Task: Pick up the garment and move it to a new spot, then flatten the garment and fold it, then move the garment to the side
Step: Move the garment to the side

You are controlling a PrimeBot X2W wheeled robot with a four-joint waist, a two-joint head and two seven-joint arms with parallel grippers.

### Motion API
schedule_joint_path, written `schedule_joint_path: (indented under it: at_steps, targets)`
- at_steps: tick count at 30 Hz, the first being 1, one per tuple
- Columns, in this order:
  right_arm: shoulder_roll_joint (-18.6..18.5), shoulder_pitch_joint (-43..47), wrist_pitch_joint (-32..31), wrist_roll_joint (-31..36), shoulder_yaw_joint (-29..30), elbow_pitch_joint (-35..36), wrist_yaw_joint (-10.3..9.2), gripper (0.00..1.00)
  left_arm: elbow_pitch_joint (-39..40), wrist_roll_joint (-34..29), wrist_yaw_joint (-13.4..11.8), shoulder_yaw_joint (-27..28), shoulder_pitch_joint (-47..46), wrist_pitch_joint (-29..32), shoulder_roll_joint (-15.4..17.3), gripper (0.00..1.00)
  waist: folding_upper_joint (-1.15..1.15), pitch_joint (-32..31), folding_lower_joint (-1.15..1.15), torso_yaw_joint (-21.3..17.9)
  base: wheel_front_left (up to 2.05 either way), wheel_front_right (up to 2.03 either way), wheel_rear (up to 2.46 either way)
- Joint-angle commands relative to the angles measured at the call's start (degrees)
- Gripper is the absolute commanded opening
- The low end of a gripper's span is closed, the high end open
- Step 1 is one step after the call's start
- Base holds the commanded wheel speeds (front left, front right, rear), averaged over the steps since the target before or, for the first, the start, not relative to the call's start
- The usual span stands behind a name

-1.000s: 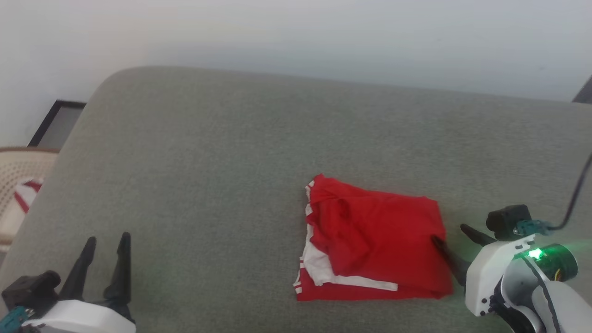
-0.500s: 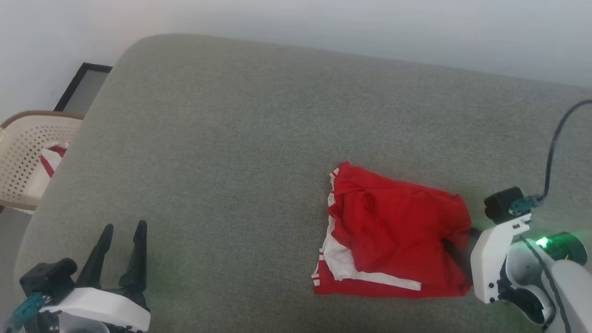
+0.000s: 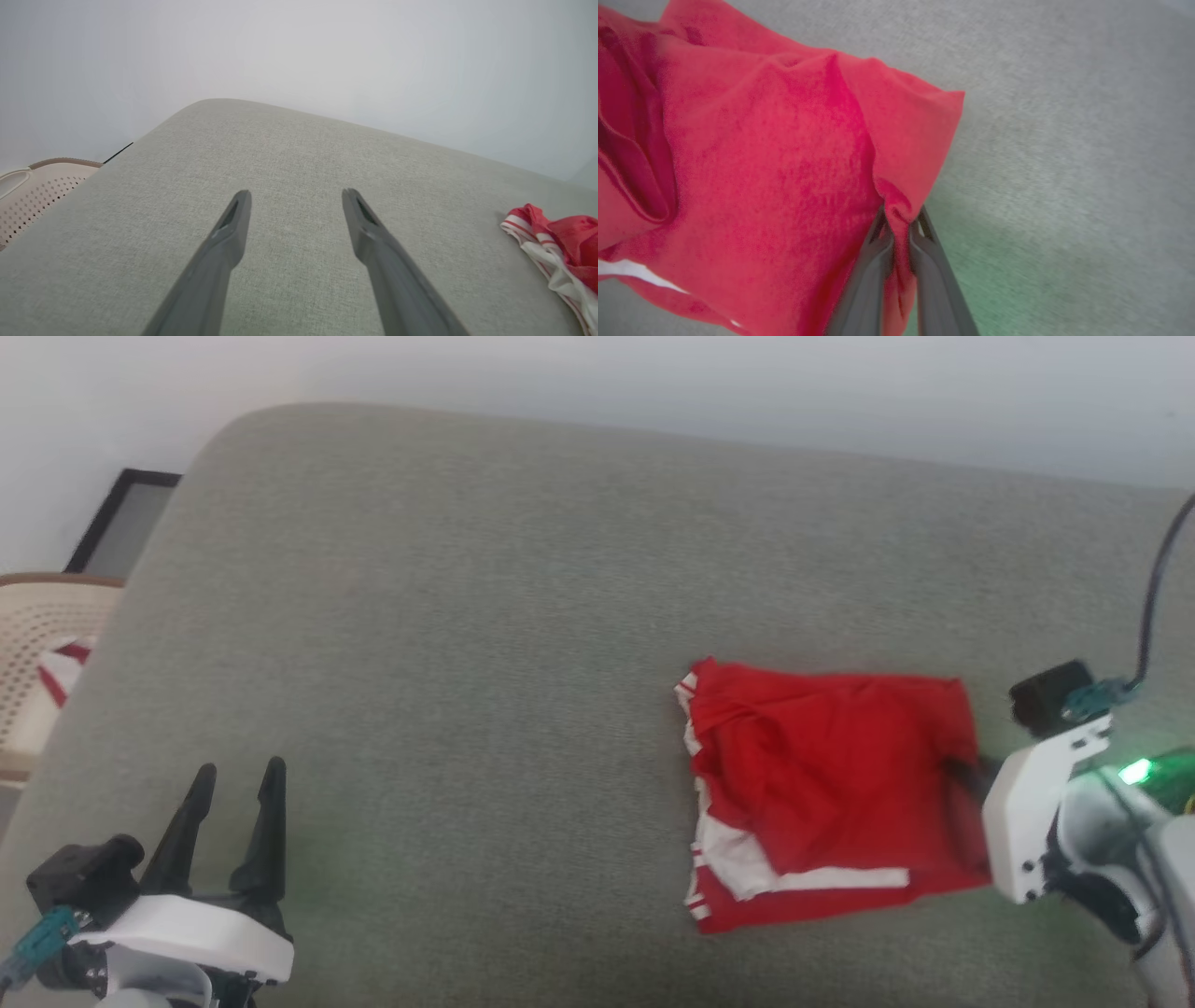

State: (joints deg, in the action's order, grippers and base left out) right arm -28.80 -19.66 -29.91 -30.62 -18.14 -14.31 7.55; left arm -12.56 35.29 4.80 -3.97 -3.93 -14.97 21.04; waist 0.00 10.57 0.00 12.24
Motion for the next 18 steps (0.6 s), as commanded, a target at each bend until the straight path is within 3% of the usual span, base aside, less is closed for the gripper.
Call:
schedule_joint_path:
  at_steps: [1,18]
  targets:
    - [-0.52,-0.87,-0.33,0.42,0.7,0.38,-0.13,0.0,0.19,-0.41,0.25,0.01,-1.19,-0.22,-0.02,1.0,0.0,0.49,0.0,-1.3,0.0,0.0,0.0]
    - [-10.13,-10.34,4.02,3.5,6.56,-2.39,-0.13,0.0,-0.88,-2.69,1.47,-4.57,-10.05,0.28,0.42,1.0,0.0,5.27,0.0,-11.12,0.0,0.0,0.0]
